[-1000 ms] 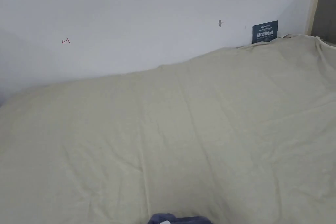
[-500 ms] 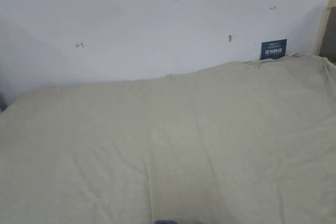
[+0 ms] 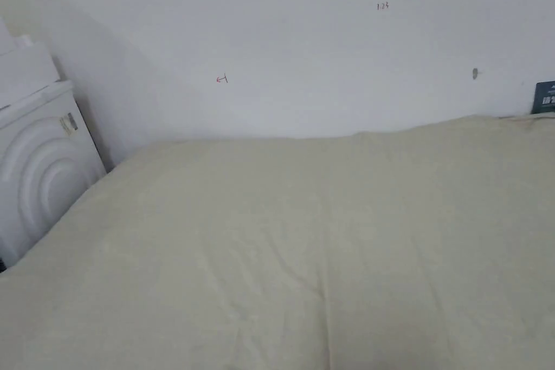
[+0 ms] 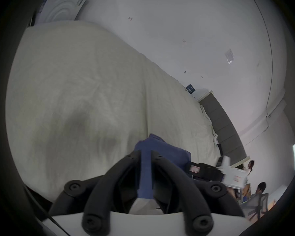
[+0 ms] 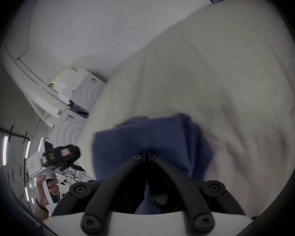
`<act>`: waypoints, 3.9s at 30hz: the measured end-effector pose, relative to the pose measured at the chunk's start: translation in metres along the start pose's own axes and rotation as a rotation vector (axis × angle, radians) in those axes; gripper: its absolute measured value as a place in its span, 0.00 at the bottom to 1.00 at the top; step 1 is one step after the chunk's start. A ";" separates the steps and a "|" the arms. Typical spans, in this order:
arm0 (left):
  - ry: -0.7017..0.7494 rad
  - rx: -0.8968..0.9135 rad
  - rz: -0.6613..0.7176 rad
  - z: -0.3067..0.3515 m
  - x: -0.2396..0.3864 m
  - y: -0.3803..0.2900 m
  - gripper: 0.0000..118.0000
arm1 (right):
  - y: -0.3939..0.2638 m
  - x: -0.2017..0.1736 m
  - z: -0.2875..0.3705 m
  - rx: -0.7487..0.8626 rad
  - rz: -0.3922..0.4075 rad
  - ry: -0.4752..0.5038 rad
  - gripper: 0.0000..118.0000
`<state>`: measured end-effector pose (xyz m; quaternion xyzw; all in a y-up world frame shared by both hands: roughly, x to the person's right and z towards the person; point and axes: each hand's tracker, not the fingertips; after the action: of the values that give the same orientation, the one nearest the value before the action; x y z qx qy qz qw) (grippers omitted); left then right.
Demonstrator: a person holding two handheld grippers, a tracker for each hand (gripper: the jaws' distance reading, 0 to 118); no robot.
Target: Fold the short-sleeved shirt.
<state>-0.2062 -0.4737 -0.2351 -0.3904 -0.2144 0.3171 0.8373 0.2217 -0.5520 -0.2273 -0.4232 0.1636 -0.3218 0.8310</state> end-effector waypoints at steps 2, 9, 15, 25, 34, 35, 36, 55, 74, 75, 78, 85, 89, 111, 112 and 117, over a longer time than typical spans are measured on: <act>-0.117 -0.100 0.063 -0.014 -0.013 0.003 0.65 | 0.000 0.021 0.002 0.027 -0.157 0.161 0.01; -0.095 -0.211 0.089 -0.084 -0.027 0.001 1.00 | -0.002 0.035 0.004 0.023 -0.153 0.171 0.02; -0.175 -0.332 0.031 -0.117 -0.003 -0.002 0.99 | -0.001 0.031 0.004 0.013 -0.142 0.171 0.02; -0.100 -0.372 -0.046 -0.125 0.016 -0.006 0.46 | -0.001 0.003 0.019 0.038 -0.016 0.068 0.01; -0.146 -0.211 -0.030 -0.033 -0.019 0.058 0.37 | -0.005 -0.054 0.084 0.165 -0.012 0.180 0.01; -0.109 -0.161 -0.029 -0.012 -0.032 0.074 0.38 | -0.006 -0.057 0.089 0.175 -0.007 0.186 0.01; -0.083 -0.119 -0.005 0.009 -0.048 0.092 0.37 | -0.007 -0.060 0.092 0.171 0.000 0.190 0.01; 0.305 0.012 0.208 0.116 -0.221 0.174 0.76 | -0.013 -0.062 0.109 0.172 0.013 -0.012 0.01; 0.220 0.467 -0.441 0.132 0.121 0.054 0.54 | 0.025 -0.146 0.192 0.514 0.378 -0.079 0.01; 0.194 0.471 -0.476 0.122 0.137 0.045 0.53 | 0.026 -0.149 0.196 0.540 0.410 -0.079 0.01; 0.114 0.466 -0.532 0.101 0.180 0.026 0.43 | 0.023 -0.162 0.208 0.583 0.487 -0.137 0.01; 0.215 0.512 -0.718 0.092 0.222 -0.011 0.08 | -0.005 -0.189 0.210 0.585 0.677 -0.284 0.01; 0.310 0.531 -0.746 0.095 0.217 -0.022 0.01 | -0.014 -0.198 0.200 0.597 0.729 -0.353 0.01; 0.345 0.517 -0.740 0.103 0.209 -0.014 0.01 | -0.004 -0.196 0.203 0.624 0.640 -0.324 0.03; 0.353 0.517 -0.742 0.102 0.209 -0.014 0.01 | -0.004 -0.196 0.202 0.622 0.644 -0.328 0.03; 0.356 0.522 -0.738 0.104 0.209 -0.011 0.17 | -0.003 -0.196 0.198 0.626 0.641 -0.331 0.16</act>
<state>-0.1174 -0.2793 -0.1403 -0.1136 -0.1051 -0.0294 0.9875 0.1833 -0.3027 -0.1082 -0.1265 0.0466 -0.0111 0.9908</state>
